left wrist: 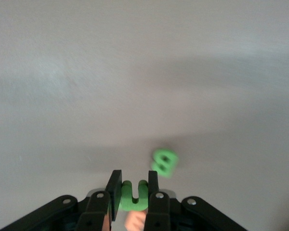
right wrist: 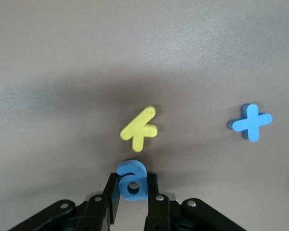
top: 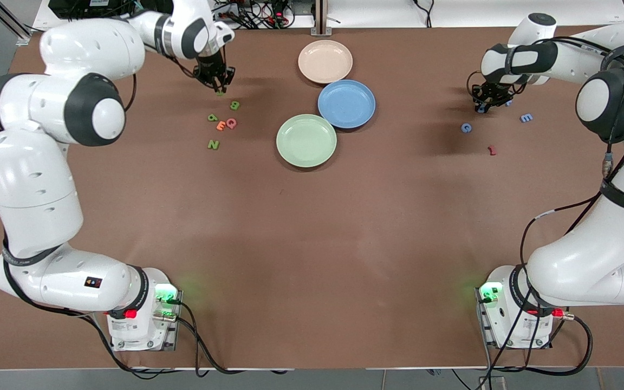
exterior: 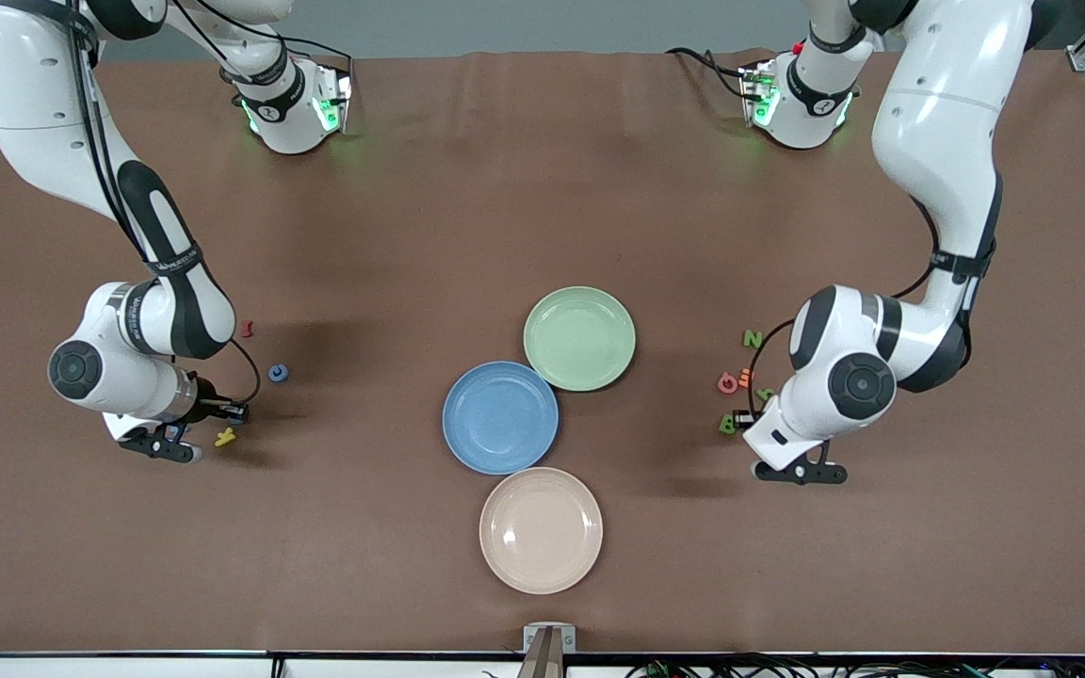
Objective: Sort letters by color into matching plates
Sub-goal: 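Carry the green letter to the green plate while the right gripper carries a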
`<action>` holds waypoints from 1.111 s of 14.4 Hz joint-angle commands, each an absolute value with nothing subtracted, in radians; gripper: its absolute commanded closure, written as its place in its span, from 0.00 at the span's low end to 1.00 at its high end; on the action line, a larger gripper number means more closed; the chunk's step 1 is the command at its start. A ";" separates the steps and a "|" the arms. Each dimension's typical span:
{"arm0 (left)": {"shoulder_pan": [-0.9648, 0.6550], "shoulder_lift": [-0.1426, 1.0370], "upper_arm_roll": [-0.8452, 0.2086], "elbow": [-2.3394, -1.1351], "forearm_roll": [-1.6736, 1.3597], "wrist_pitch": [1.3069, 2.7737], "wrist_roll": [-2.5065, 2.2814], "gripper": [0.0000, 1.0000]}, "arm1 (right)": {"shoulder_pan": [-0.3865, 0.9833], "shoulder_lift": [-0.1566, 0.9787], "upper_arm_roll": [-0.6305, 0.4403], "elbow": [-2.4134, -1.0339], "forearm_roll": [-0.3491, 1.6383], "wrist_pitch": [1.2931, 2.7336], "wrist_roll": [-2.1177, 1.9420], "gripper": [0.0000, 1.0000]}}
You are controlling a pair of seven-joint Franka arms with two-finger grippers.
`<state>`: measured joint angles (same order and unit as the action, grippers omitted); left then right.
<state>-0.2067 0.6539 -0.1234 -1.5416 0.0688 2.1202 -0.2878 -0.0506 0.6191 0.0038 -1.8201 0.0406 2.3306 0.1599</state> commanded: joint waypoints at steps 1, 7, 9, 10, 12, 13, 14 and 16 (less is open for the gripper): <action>-0.212 0.594 -0.198 -1.568 0.072 2.051 -0.402 0.87 | -0.025 0.623 0.008 -1.695 0.055 2.171 0.228 0.95; -0.334 0.606 -0.304 -1.575 0.087 2.033 -0.727 0.87 | 0.139 0.623 0.009 -1.592 0.153 2.145 0.530 0.95; -0.379 0.617 -0.304 -1.588 0.089 2.039 -0.793 0.87 | 0.211 0.627 0.008 -1.546 0.205 2.140 0.641 0.95; -0.393 0.618 -0.304 -1.598 0.089 2.045 -0.808 0.87 | 0.242 0.630 0.008 -1.525 0.207 2.140 0.702 0.95; -0.437 0.621 -0.304 -1.618 0.089 2.094 -0.863 0.87 | 0.311 0.646 0.008 -1.508 0.204 2.148 0.837 0.95; -0.451 0.636 -0.302 -1.620 0.089 2.129 -0.926 0.87 | 0.340 0.656 0.008 -1.491 0.204 2.152 0.891 0.95; -0.459 0.650 -0.302 -1.621 0.090 2.167 -0.975 0.87 | 0.372 0.673 0.008 -1.465 0.204 2.154 0.946 0.95; -0.477 0.667 -0.302 -1.632 0.126 2.215 -1.014 0.87 | 0.428 0.710 0.008 -1.421 0.202 2.164 1.041 0.95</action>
